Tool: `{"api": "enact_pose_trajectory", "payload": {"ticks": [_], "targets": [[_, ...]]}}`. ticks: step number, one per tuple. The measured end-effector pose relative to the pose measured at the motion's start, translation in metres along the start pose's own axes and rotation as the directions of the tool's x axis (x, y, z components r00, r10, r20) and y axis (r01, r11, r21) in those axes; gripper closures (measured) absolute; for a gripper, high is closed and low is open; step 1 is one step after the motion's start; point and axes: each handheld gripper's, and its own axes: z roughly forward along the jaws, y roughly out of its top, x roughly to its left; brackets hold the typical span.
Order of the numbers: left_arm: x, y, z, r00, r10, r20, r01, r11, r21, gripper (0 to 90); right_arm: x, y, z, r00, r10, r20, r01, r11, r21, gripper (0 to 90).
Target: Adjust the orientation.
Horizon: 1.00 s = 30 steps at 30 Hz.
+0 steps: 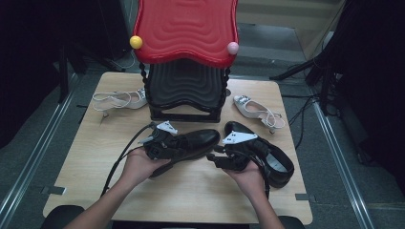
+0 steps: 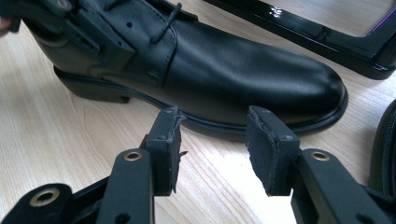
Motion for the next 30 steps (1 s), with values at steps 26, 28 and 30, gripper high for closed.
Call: {"api": "enact_pose_trajectory", "payload": {"ticks": [26, 28, 30], "targets": [[0.034, -0.011, -0.086, 0.9994, 0.029, 0.017, -0.027, 0.9960, -0.085, 76.9, 0.015, 0.007, 0.007, 0.9997, 0.025, -0.008, -0.024, 1.000, 0.019, 65.3], [0.044, -0.015, -0.090, 0.9997, 0.025, -0.008, -0.025, 0.9954, -0.092, 79.3, 0.016, 0.007, 0.009, 0.9995, 0.029, -0.010, -0.029, 0.999, 0.022, 66.6], [0.053, -0.018, -0.090, 0.9994, 0.019, -0.028, -0.021, 0.9959, -0.088, 81.0, 0.017, 0.008, 0.011, 0.9991, 0.039, -0.015, -0.039, 0.999, 0.025, 68.6]]}}
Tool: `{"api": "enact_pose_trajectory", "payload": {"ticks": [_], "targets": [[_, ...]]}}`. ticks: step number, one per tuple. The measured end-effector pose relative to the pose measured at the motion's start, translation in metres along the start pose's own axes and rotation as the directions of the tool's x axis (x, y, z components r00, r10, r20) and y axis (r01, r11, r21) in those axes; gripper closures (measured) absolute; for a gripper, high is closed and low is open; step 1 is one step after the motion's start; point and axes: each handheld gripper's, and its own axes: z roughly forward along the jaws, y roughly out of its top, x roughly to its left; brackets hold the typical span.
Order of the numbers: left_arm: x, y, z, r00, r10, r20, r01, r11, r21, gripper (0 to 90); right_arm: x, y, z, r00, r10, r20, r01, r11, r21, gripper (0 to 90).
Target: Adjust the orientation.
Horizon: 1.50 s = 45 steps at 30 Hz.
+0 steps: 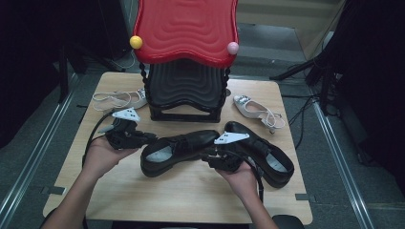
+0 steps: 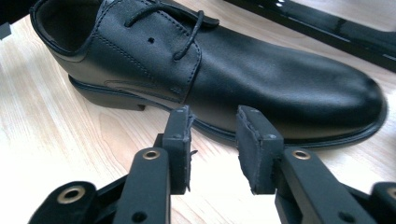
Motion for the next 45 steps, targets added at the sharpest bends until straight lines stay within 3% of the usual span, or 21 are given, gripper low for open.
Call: {"api": "enact_pose_trajectory", "payload": {"ticks": [2, 4, 5, 8, 10, 15, 18, 20, 32, 37, 40, 45], "targets": [[0.008, -0.004, 0.004, 1.0000, 0.000, -0.003, 0.000, 1.0000, 0.002, 82.5, 0.001, 0.000, 0.003, 0.9999, 0.013, -0.006, -0.013, 1.000, 0.003, 71.6], [0.019, -0.011, 0.014, 0.9996, -0.029, 0.005, 0.029, 0.9993, 0.023, 85.3, 0.004, 0.001, 0.006, 0.9996, 0.022, -0.015, -0.022, 1.000, 0.005, 77.8], [0.019, -0.011, 0.014, 0.9996, -0.029, 0.005, 0.029, 0.9993, 0.023, 86.0, 0.004, 0.001, 0.006, 0.9996, 0.022, -0.015, -0.022, 1.000, 0.005, 77.8], [0.028, -0.018, 0.025, 0.9995, -0.031, -0.007, 0.031, 0.9986, 0.042, 86.9, 0.010, 0.003, 0.010, 0.9996, 0.018, -0.020, -0.018, 1.000, 0.010, 89.0], [0.034, -0.022, 0.034, 0.9983, -0.053, 0.022, 0.052, 0.9980, 0.036, 86.9, 0.011, 0.003, 0.011, 0.9995, 0.019, -0.025, -0.019, 1.000, 0.011, 89.8], [0.039, -0.024, 0.045, 0.9979, -0.058, 0.028, 0.057, 0.9980, 0.027, 87.0, 0.014, 0.005, 0.018, 0.9998, 0.010, -0.014, -0.010, 1.000, 0.013, 89.9], [0.041, -0.026, 0.055, 0.9993, -0.037, -0.009, 0.037, 0.9964, 0.076, 86.9, 0.015, 0.005, 0.020, 0.9997, 0.013, -0.019, -0.013, 1.000, 0.010, 89.9], [0.042, -0.027, 0.060, 0.9992, -0.037, 0.013, 0.036, 0.9954, 0.088, 87.0, 0.015, 0.006, 0.020, 0.9998, 0.010, -0.014, -0.010, 1.000, 0.008, 89.9], [0.026, -0.025, 0.065, 0.9964, -0.024, 0.081, 0.017, 0.9959, 0.089, 89.5, 0.012, 0.006, 0.025, 0.9999, 0.017, -0.002, -0.017, 0.999, 0.028, 89.6], [0.017, -0.025, 0.070, 0.9927, -0.021, 0.119, 0.010, 0.9959, 0.090, 89.5, 0.005, 0.005, 0.021, 0.9990, 0.046, -0.002, -0.045, 0.999, 0.022, 89.6], [0.011, -0.025, 0.071, 0.9934, -0.005, 0.115, -0.005, 0.9957, 0.093, 89.5, 0.003, 0.005, 0.020, 0.9981, 0.061, -0.008, -0.061, 0.998, 0.023, 89.7], [0.007, -0.027, 0.073, 0.9903, -0.040, 0.133, 0.029, 0.9965, 0.078, 89.8, 0.001, 0.004, 0.017, 0.9979, 0.064, -0.001, -0.064, 0.998, 0.027, 90.0]]}}
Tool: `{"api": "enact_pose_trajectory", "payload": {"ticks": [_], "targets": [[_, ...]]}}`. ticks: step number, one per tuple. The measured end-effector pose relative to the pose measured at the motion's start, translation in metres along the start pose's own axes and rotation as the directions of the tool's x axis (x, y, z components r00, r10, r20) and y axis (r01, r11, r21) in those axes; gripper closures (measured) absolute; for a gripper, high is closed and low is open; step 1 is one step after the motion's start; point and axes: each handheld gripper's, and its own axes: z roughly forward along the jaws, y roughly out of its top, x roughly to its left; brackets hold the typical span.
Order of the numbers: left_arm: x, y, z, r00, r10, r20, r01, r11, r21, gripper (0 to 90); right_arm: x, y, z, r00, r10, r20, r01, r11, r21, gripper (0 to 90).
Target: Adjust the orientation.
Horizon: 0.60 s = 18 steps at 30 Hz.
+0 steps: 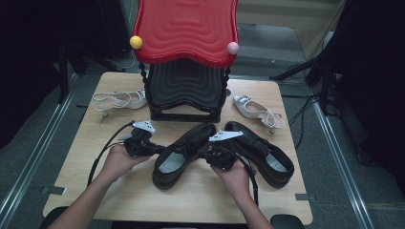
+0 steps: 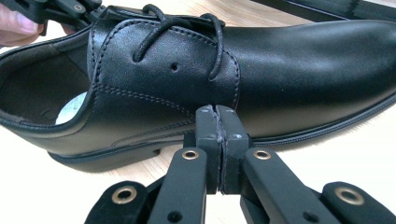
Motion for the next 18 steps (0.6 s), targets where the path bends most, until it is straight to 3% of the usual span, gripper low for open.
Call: {"api": "enact_pose_trajectory", "payload": {"ticks": [5, 18], "targets": [[-0.007, -0.001, 0.004, 0.9998, 0.003, 0.020, -0.003, 1.0000, -0.003, 89.8, -0.006, -0.002, -0.005, 0.9998, 0.020, 0.006, -0.020, 1.000, 0.003, 90.0], [-0.038, 0.003, 0.024, 0.9996, 0.020, 0.022, -0.020, 0.9997, -0.017, 89.8, -0.024, -0.005, -0.018, 0.9959, 0.076, 0.048, -0.076, 0.997, -0.003, 90.0]]}}
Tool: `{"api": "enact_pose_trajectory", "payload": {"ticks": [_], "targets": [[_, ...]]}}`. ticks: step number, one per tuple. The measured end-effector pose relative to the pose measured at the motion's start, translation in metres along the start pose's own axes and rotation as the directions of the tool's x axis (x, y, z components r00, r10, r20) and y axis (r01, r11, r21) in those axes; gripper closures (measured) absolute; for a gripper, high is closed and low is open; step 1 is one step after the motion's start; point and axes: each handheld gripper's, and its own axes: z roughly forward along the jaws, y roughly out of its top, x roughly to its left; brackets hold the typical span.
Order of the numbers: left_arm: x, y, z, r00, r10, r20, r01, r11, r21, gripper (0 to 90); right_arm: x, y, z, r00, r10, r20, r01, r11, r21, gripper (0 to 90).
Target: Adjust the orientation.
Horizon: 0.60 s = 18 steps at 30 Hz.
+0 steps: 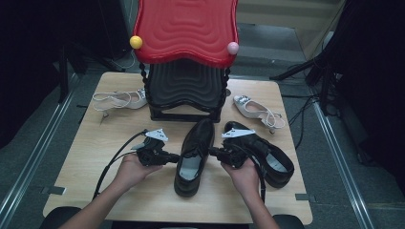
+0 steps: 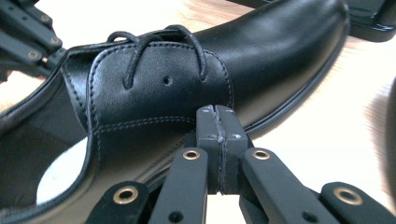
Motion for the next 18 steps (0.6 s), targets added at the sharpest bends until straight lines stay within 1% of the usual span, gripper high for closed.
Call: {"api": "enact_pose_trajectory", "payload": {"ticks": [3, 4, 6, 10, 11, 13, 17, 18], "targets": [[-0.003, 0.000, 0.003, 1.0000, -0.006, -0.002, 0.006, 1.0000, -0.006, 89.8, -0.001, 0.000, -0.001, 1.0000, 0.003, 0.004, -0.003, 1.000, 0.000, 90.0], [-0.004, 0.000, 0.004, 0.9999, -0.011, 0.002, 0.011, 0.9999, -0.013, 89.8, -0.003, 0.001, -0.001, 0.9999, 0.005, 0.013, -0.005, 1.000, 0.000, 90.0], [-0.006, 0.000, 0.007, 0.9998, -0.017, 0.013, 0.017, 0.9997, -0.018, 89.9, -0.003, 0.001, -0.001, 0.9998, 0.006, 0.016, -0.006, 1.000, -0.001, 90.0], [-0.011, 0.002, 0.011, 0.9998, -0.013, 0.011, 0.013, 0.9997, -0.021, 89.9, -0.006, 0.002, -0.001, 0.9994, 0.013, 0.033, -0.012, 1.000, -0.008, 90.0], [-0.014, 0.004, 0.014, 0.9999, -0.013, 0.007, 0.013, 0.9995, -0.028, 89.9, -0.007, 0.003, -0.001, 0.9988, 0.013, 0.047, -0.013, 1.000, -0.010, 90.0], [-0.015, 0.005, 0.017, 0.9998, -0.016, 0.010, 0.016, 0.9993, -0.033, 89.9, -0.008, 0.004, -0.001, 0.9985, 0.016, 0.052, -0.015, 1.000, -0.010, 90.0], [-0.019, 0.011, 0.025, 0.9999, -0.009, 0.007, 0.009, 0.9993, -0.037, 89.9, -0.015, 0.007, -0.001, 0.9951, 0.018, 0.097, -0.016, 1.000, -0.025, 90.0], [-0.019, 0.012, 0.026, 0.9999, -0.005, 0.011, 0.005, 0.9993, -0.036, 89.8, -0.017, 0.007, -0.002, 0.9953, 0.026, 0.093, -0.024, 0.999, -0.028, 90.0]]}}
